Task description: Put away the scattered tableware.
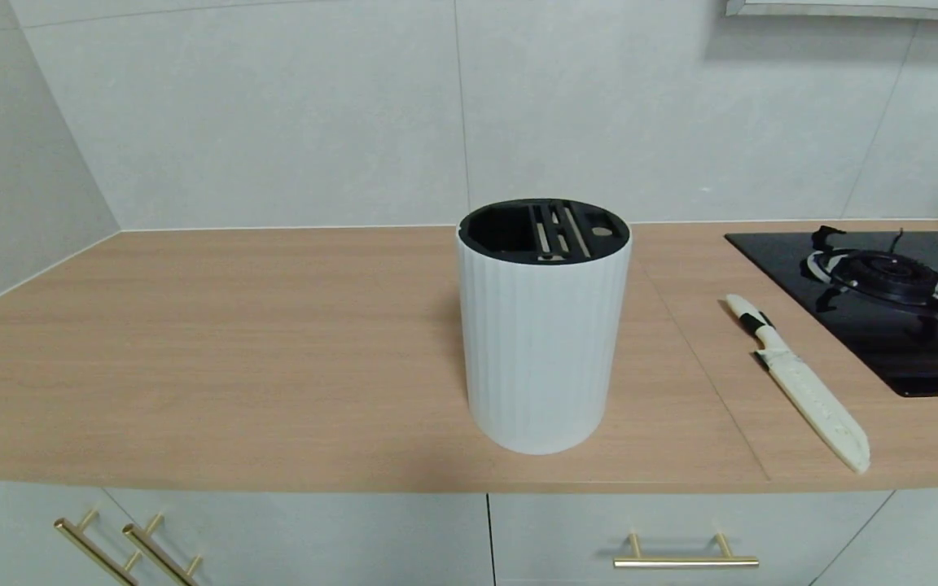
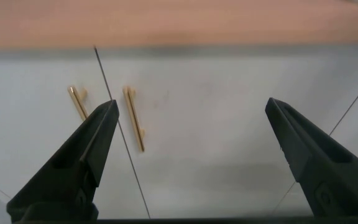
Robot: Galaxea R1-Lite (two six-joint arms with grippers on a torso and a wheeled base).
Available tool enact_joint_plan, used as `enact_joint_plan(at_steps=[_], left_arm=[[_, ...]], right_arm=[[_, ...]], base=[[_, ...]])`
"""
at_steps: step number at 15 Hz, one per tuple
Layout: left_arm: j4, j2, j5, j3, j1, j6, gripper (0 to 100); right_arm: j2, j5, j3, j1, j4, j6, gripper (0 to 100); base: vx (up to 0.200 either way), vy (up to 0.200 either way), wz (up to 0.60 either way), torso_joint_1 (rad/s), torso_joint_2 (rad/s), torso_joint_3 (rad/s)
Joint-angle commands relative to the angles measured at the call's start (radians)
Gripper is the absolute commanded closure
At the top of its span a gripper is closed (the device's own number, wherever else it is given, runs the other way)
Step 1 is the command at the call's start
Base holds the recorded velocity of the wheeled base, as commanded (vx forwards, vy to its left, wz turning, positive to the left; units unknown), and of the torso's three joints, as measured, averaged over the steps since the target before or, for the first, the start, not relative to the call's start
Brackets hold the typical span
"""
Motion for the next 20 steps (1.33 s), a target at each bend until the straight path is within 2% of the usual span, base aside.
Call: enact_joint_plan(at_steps=[1,20], left_arm=[[0.000,0.002,0.000,0.000,0.000,0.000,0],[0.000,0.002,0.000,0.000,0.000,0.000,0]], right_arm=[[0.001,0.000,0.000,0.000,-0.001,0.000,0],[0.001,0.000,0.000,0.000,-0.001,0.000,0]], base=[[0.000,0.000,0.00,0.217,-0.51,-0.290],[0.000,0.000,0.00,0.245,-0.53,-0.290]])
